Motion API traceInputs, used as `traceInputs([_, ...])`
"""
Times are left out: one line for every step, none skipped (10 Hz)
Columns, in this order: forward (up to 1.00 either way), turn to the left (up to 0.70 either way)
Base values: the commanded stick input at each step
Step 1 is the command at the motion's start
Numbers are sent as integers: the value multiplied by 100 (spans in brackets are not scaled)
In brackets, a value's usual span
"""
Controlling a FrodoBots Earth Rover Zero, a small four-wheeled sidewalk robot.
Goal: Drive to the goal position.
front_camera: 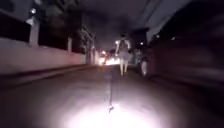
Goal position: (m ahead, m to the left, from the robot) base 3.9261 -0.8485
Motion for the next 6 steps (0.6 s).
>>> traceInputs([100,0])
traceInputs([100,0])
traceInputs([100,0])
traceInputs([100,0])
traceInputs([100,0])
traceInputs([100,0])
